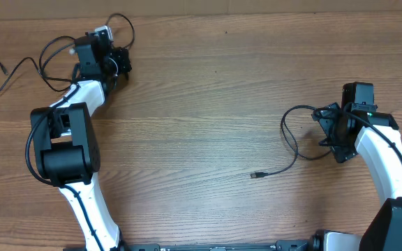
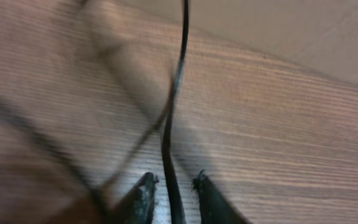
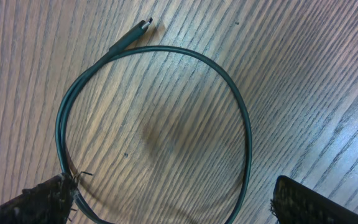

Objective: Untangle cables
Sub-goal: 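Drag the cable to the far upper left and release it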

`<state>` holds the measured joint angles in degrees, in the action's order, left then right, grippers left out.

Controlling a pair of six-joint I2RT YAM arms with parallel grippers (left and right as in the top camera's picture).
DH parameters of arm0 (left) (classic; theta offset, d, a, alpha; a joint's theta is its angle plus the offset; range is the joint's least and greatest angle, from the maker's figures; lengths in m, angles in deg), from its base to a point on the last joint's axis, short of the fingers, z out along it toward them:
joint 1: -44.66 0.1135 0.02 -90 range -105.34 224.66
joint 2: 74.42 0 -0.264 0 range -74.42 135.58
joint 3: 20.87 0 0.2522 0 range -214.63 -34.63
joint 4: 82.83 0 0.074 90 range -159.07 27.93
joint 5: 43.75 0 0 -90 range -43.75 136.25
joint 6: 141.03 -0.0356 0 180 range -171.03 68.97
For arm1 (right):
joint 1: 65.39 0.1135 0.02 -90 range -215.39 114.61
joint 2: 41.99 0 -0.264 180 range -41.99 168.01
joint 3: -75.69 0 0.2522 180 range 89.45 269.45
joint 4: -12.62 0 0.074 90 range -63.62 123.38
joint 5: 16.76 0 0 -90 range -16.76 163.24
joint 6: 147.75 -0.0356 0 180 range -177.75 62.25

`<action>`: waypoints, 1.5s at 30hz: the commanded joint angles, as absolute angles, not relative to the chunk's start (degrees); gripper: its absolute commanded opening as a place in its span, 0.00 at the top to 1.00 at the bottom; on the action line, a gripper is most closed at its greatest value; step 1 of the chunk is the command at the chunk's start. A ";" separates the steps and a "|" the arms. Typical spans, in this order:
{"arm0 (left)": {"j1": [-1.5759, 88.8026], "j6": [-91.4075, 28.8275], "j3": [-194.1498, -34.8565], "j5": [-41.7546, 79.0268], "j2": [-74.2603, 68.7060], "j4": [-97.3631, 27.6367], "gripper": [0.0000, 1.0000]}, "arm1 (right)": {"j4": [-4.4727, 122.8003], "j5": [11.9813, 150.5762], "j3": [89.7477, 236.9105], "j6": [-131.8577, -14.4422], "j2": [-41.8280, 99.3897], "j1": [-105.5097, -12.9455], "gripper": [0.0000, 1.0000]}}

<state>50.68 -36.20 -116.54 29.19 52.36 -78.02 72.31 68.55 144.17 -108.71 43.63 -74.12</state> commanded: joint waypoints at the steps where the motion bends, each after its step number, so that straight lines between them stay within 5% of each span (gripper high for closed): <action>1: 49.72 -33.66 -119.68 28.36 51.96 -74.94 0.65 | 72.11 68.39 144.15 -108.65 43.61 -74.04 0.00; 5: 48.83 -35.41 -128.54 28.41 51.40 -62.70 0.45 | 72.09 68.39 144.15 -108.65 43.61 -74.04 0.00; 6: 48.48 -35.89 -133.17 28.97 51.40 -56.29 0.05 | 72.09 68.39 144.15 -108.65 43.61 -74.04 0.00; 7: 48.30 -35.91 -136.10 29.32 51.40 -52.43 0.00 | 72.09 68.39 144.15 -108.65 43.61 -74.04 0.00; 18: 42.49 -36.92 -163.35 40.49 51.40 -17.48 0.00 | 72.09 68.39 144.15 -108.65 43.61 -74.04 0.00; 22: 38.36 -38.54 -169.63 33.56 51.40 -7.53 0.00 | 72.11 68.39 144.15 -108.65 43.61 -74.04 0.00; 31: 30.90 -38.56 -170.50 30.83 51.40 3.66 0.00 | 72.09 68.39 144.15 -108.65 43.61 -74.04 0.00; 45: 17.11 -31.52 -169.54 23.66 51.46 4.88 0.00 | 70.45 71.89 144.63 -108.19 43.57 -74.52 0.00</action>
